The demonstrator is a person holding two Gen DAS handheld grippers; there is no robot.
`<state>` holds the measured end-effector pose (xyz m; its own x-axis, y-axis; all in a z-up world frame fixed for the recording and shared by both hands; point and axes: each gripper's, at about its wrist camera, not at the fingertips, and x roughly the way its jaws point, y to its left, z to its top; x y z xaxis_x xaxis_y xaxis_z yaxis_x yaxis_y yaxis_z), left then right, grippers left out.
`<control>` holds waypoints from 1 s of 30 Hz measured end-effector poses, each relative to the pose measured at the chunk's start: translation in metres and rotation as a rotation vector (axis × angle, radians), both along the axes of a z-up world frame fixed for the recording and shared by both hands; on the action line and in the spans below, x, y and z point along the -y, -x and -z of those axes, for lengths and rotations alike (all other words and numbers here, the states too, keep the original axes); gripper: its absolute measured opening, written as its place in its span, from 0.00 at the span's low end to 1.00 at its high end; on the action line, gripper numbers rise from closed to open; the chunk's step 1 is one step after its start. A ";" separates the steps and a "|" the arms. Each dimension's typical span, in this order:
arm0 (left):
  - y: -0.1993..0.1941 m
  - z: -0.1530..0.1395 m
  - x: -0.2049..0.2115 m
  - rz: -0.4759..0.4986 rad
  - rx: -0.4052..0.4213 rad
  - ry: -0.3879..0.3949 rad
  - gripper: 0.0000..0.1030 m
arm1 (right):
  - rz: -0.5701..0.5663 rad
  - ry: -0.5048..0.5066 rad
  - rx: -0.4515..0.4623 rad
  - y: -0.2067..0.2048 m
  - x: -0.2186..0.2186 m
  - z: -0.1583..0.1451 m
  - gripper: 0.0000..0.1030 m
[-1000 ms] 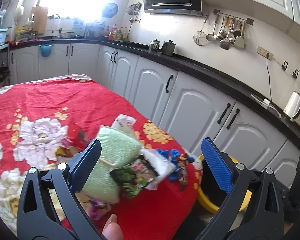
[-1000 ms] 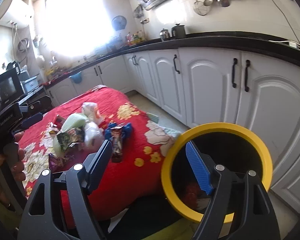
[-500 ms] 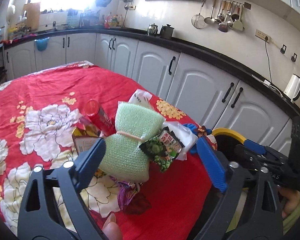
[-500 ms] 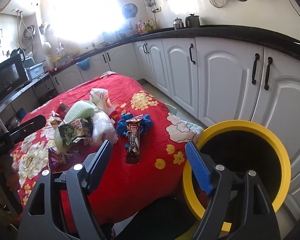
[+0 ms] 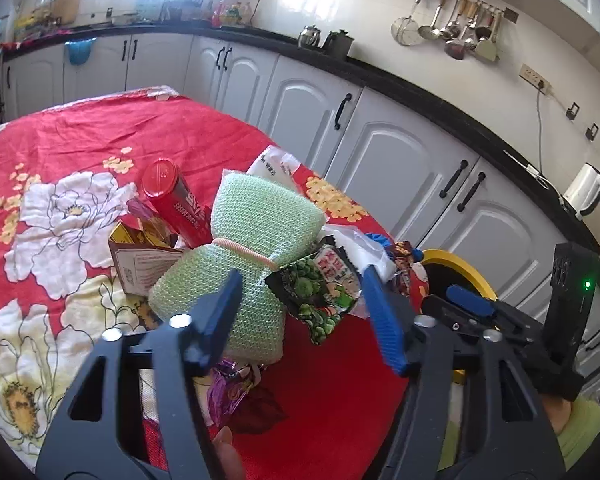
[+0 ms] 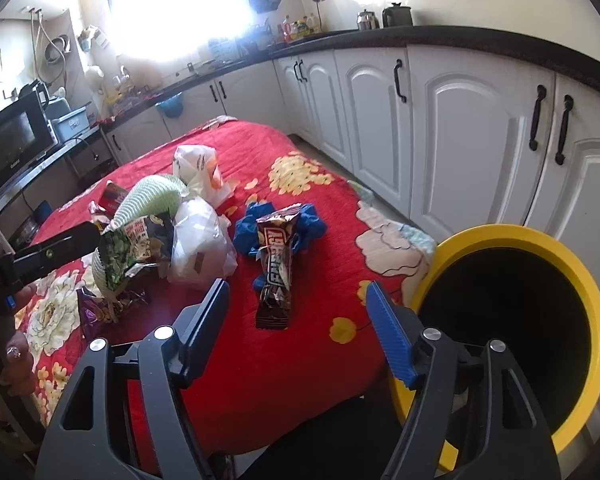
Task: Collect trash
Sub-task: 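Move both grippers back over the trash on the table, then grasp the green snack packet with the left gripper while the right gripper grasps the chocolate bar wrapper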
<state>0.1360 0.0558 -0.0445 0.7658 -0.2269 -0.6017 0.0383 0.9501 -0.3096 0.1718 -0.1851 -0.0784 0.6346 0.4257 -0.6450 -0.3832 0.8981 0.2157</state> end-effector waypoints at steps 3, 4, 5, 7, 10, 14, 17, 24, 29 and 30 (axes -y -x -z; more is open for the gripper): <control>-0.003 0.003 -0.001 -0.011 -0.011 0.020 0.41 | -0.011 0.003 -0.023 -0.007 -0.005 0.006 0.62; -0.003 0.003 -0.001 -0.013 -0.010 0.017 0.40 | -0.015 0.003 -0.032 -0.009 -0.007 0.009 0.58; -0.003 0.003 0.000 -0.016 -0.011 0.014 0.39 | -0.020 0.005 -0.038 -0.011 -0.010 0.011 0.57; -0.004 0.004 -0.001 -0.017 -0.013 0.013 0.36 | -0.031 0.008 -0.048 -0.016 -0.014 0.014 0.48; -0.005 0.006 0.000 -0.022 -0.019 0.002 0.27 | -0.043 0.002 -0.066 -0.022 -0.018 0.018 0.29; -0.006 0.007 -0.003 -0.026 -0.023 -0.003 0.17 | -0.055 -0.007 -0.069 -0.021 -0.021 0.018 0.18; -0.006 0.008 -0.006 -0.027 -0.027 -0.002 0.09 | -0.051 -0.014 -0.060 -0.017 -0.019 0.017 0.18; -0.001 0.004 -0.005 -0.008 -0.016 0.007 0.02 | -0.027 -0.035 -0.053 -0.011 -0.009 0.012 0.18; 0.006 -0.006 -0.001 0.001 0.018 -0.006 0.01 | -0.023 -0.042 -0.039 -0.005 -0.003 0.006 0.17; 0.007 -0.008 0.000 0.002 0.023 -0.009 0.00 | -0.022 -0.044 -0.037 -0.004 -0.003 0.006 0.17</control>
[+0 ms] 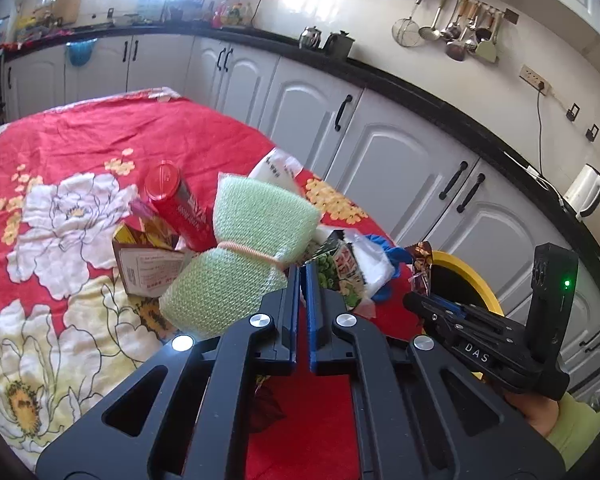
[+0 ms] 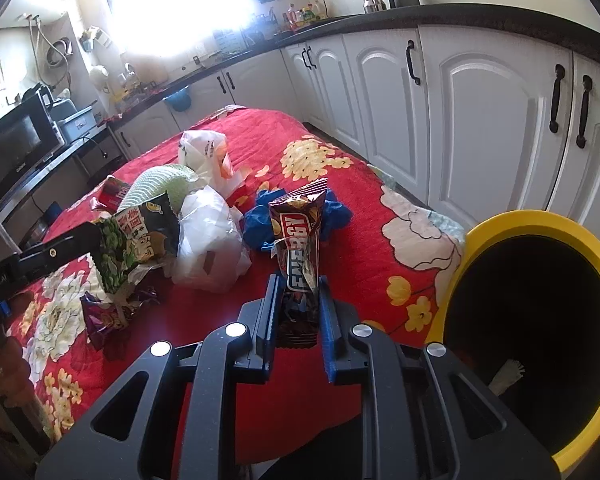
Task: Collect trash
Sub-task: 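Grasp the green snack packet with the left gripper while the right gripper grasps the chocolate bar wrapper, then carry the snack packet and chocolate wrapper over the yellow bin with both grippers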
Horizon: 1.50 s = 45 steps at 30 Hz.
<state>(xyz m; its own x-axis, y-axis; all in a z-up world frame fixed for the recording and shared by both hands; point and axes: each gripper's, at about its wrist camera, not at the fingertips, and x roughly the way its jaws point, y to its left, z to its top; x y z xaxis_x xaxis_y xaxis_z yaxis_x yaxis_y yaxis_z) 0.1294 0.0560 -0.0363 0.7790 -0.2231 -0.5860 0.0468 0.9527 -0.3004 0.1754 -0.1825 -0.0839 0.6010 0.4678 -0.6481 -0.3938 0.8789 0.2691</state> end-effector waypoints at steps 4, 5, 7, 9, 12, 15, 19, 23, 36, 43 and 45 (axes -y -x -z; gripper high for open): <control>0.005 -0.010 0.003 0.004 0.025 -0.004 0.00 | 0.004 -0.005 0.007 0.005 0.006 -0.003 0.17; 0.007 -0.012 0.004 0.005 0.032 -0.004 0.00 | 0.007 -0.006 0.009 0.006 0.007 -0.004 0.17; 0.008 -0.016 0.006 0.009 0.042 -0.002 0.00 | 0.010 -0.008 0.010 0.009 0.010 -0.006 0.17; 0.009 -0.019 0.008 0.013 0.051 -0.003 0.00 | 0.014 -0.008 0.013 0.011 0.012 -0.008 0.17; 0.011 -0.025 0.012 0.023 0.063 -0.002 0.00 | 0.022 -0.007 0.025 0.015 0.017 -0.012 0.17; 0.012 -0.029 0.019 0.035 0.076 -0.007 0.00 | 0.032 -0.006 0.040 0.018 0.023 -0.018 0.17; 0.012 -0.032 0.028 0.052 0.086 -0.010 0.00 | 0.042 -0.006 0.066 0.024 0.029 -0.027 0.17; 0.010 -0.035 0.038 0.067 0.091 -0.008 0.00 | 0.059 -0.004 0.090 0.029 0.037 -0.036 0.17; 0.004 -0.044 0.069 0.120 0.107 -0.015 0.00 | 0.123 -0.011 0.139 0.037 0.074 -0.053 0.17; -0.001 -0.046 0.092 0.158 0.108 -0.022 0.00 | 0.158 -0.008 0.151 0.039 0.095 -0.056 0.17; -0.003 -0.046 0.099 0.170 0.109 -0.026 0.00 | 0.172 -0.010 0.152 0.039 0.101 -0.057 0.17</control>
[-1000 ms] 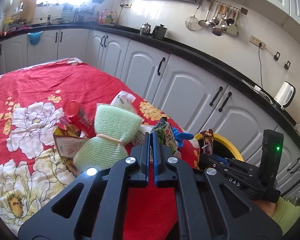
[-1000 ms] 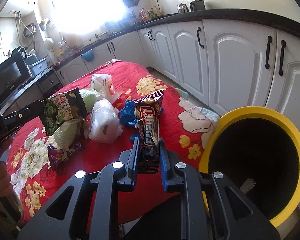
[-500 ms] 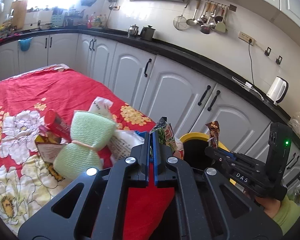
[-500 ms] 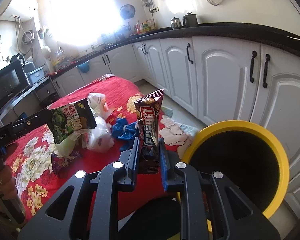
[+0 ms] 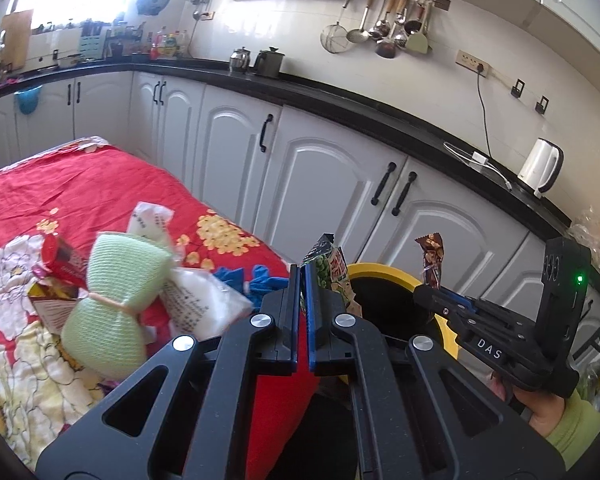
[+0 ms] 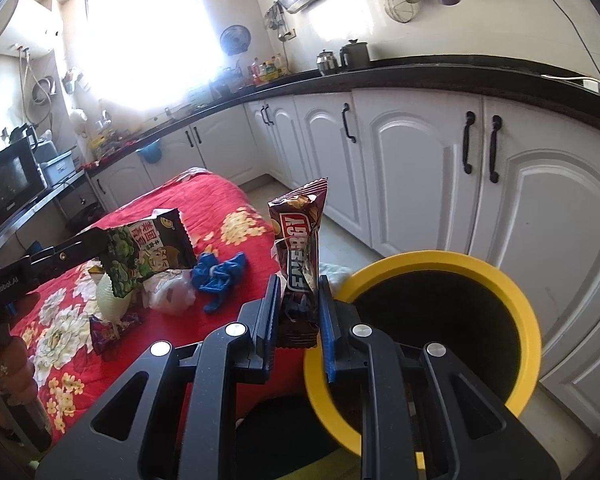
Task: Collect trash
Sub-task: 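Carry the snack packet and chocolate wrapper over the yellow bin with both grippers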
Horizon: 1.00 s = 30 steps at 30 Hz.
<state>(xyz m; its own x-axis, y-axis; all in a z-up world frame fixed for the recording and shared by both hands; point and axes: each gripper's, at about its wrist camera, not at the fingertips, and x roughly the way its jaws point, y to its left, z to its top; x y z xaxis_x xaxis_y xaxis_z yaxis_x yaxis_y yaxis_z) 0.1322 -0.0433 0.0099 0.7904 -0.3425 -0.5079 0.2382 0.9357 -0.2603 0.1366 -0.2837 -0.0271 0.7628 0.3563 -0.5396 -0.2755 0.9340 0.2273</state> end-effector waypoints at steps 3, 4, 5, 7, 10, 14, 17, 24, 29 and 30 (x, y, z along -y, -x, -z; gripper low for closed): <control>-0.004 0.000 0.011 0.017 0.000 -0.007 0.00 | 0.017 -0.001 0.002 0.001 0.010 0.000 0.17; -0.005 0.000 0.013 0.021 0.000 -0.009 0.00 | 0.024 -0.002 0.002 0.001 0.015 0.001 0.17; -0.006 0.000 0.017 0.027 -0.001 -0.010 0.00 | 0.031 -0.004 0.001 0.001 0.019 0.001 0.17; -0.009 0.000 0.023 0.034 -0.001 -0.014 0.00 | 0.046 -0.007 0.000 0.001 0.026 0.002 0.17; -0.012 0.002 0.032 0.048 -0.003 -0.015 0.00 | 0.067 -0.011 -0.002 0.001 0.035 0.005 0.17; -0.016 0.004 0.046 0.068 -0.005 -0.018 0.00 | 0.092 -0.014 -0.005 0.000 0.048 0.008 0.17; -0.020 0.007 0.055 0.081 -0.009 -0.018 0.00 | 0.112 -0.019 -0.010 0.000 0.057 0.011 0.17; -0.028 0.016 0.078 0.111 -0.026 -0.019 0.00 | 0.148 -0.024 -0.022 -0.002 0.074 0.018 0.17; -0.032 0.023 0.091 0.129 -0.038 -0.024 0.00 | 0.176 -0.031 -0.035 -0.004 0.086 0.026 0.17; -0.034 0.026 0.094 0.134 -0.043 -0.024 0.00 | 0.179 -0.031 -0.037 -0.004 0.087 0.027 0.17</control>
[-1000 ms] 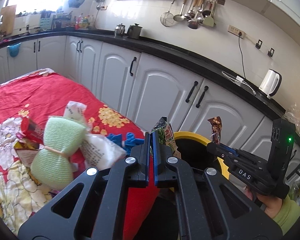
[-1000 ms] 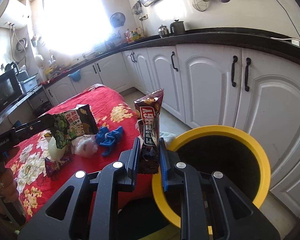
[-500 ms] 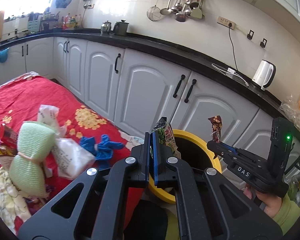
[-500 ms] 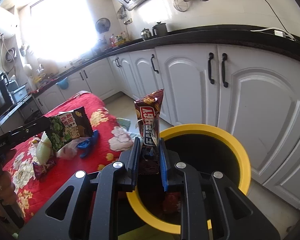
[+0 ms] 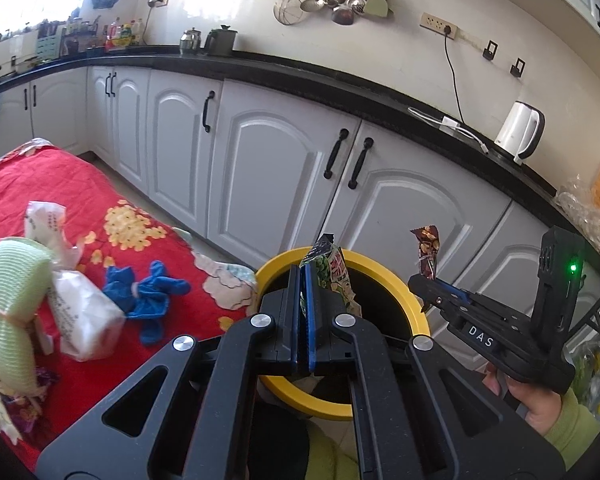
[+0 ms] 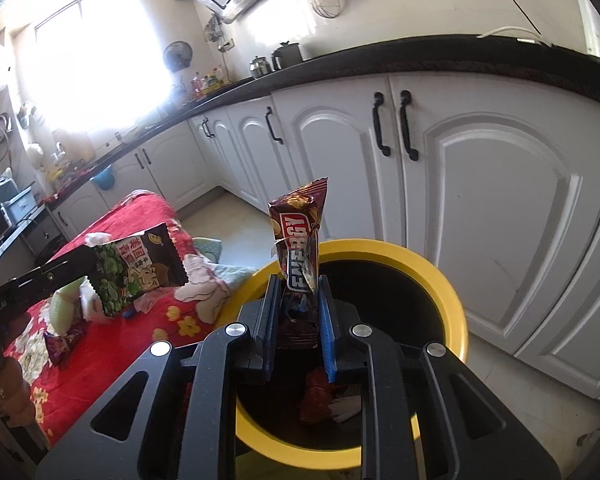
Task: Collect trash
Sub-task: 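Carry the snack packet and chocolate wrapper over the yellow bin with both grippers, then open both grippers to drop the packet and wrapper into the bin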
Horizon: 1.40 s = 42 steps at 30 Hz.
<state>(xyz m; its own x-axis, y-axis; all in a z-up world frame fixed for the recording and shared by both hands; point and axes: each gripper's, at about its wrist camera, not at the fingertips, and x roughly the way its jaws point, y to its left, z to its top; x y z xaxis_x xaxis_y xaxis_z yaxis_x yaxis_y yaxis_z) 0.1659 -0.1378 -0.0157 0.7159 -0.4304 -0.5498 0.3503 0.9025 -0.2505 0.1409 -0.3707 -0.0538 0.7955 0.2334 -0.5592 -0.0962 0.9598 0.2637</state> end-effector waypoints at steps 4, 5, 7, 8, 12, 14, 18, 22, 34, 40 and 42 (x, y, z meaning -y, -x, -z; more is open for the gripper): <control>-0.005 0.008 0.009 0.011 -0.015 -0.004 0.00 | 0.009 0.000 -0.019 -0.004 0.006 0.008 0.17; -0.005 0.010 0.011 0.013 -0.017 -0.005 0.00 | 0.012 -0.001 -0.024 -0.005 0.008 0.010 0.17; -0.007 0.015 0.016 0.020 -0.026 -0.011 0.00 | 0.016 -0.001 -0.036 -0.006 0.010 0.015 0.17; -0.008 0.017 0.018 0.021 -0.031 -0.012 0.00 | 0.016 -0.001 -0.043 -0.007 0.011 0.018 0.17; -0.013 0.028 0.026 0.031 -0.057 -0.020 0.00 | 0.018 -0.002 -0.076 -0.010 0.014 0.030 0.17; -0.016 0.034 0.030 0.036 -0.071 -0.023 0.00 | 0.018 -0.004 -0.089 -0.011 0.015 0.034 0.17; -0.021 0.043 0.035 0.045 -0.091 -0.031 0.00 | 0.017 -0.007 -0.114 -0.017 0.018 0.044 0.18; -0.026 0.053 0.039 0.051 -0.117 -0.034 0.00 | 0.020 -0.009 -0.130 -0.019 0.020 0.051 0.18; -0.037 0.069 0.047 0.063 -0.157 -0.034 0.00 | 0.041 -0.015 -0.152 -0.021 0.028 0.063 0.22; -0.040 0.070 0.045 0.056 -0.163 -0.028 0.06 | 0.058 -0.019 -0.153 -0.020 0.032 0.063 0.30; -0.039 0.070 0.042 0.049 -0.163 -0.024 0.16 | 0.066 -0.018 -0.147 -0.018 0.033 0.061 0.33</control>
<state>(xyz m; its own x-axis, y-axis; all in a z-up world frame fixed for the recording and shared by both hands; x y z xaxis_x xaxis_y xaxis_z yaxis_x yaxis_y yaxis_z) 0.2053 -0.1798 -0.0853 0.5950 -0.4478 -0.6674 0.3501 0.8919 -0.2863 0.1592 -0.4033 -0.1152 0.7193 0.1944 -0.6669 0.0076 0.9578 0.2874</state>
